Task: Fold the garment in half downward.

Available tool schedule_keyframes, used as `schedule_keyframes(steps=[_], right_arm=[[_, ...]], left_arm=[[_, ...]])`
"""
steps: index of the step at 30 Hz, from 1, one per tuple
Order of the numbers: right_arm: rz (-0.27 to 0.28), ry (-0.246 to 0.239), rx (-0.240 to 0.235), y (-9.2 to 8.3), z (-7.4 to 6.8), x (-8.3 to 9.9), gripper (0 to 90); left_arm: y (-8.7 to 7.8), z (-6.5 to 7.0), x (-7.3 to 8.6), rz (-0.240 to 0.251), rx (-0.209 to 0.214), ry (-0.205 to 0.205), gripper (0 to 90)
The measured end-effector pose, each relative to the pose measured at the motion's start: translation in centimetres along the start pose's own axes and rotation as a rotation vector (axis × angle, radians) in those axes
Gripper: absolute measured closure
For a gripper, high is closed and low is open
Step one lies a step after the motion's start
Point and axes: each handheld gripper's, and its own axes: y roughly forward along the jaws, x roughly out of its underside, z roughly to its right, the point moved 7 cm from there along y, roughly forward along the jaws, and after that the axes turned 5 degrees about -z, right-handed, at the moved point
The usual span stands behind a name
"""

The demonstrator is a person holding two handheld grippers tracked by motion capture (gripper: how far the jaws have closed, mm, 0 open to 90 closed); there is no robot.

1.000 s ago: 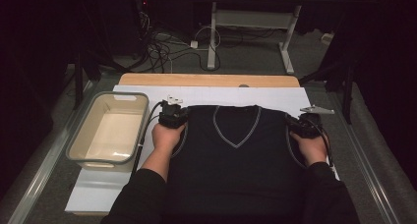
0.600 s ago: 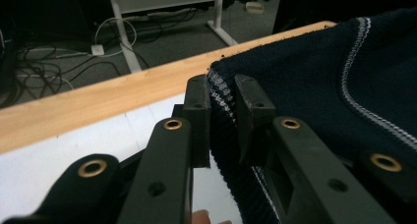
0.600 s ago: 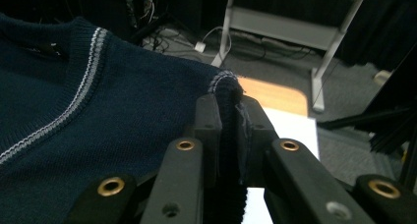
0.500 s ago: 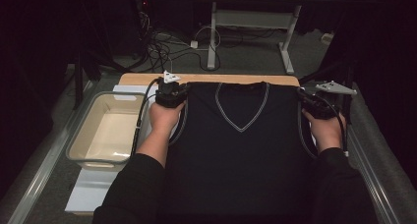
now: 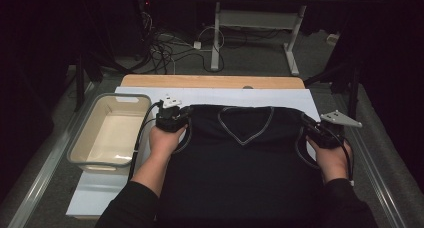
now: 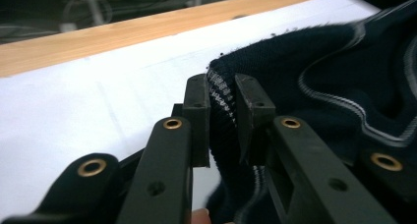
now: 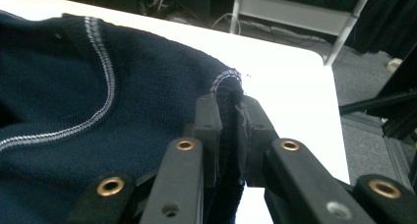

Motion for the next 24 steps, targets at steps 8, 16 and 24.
schedule_keyframes(steps=[8, 16, 24], right_arm=[[0.045, -0.036, -0.026, -4.9, -1.8, 2.0, 81.5], [0.063, -0.102, -0.052, -8.4, -4.6, 6.2, 81.2], [0.051, -0.082, -0.09, -10.2, -6.5, 11.3, 80.2]], left_arm=[[-3.3, 2.6, 2.2, 0.046, 0.046, 0.053, 75.0], [-5.7, 5.3, 8.0, 0.05, 0.162, 0.101, 74.9], [-6.6, 5.9, 12.9, -0.033, 0.185, 0.128, 74.7]])
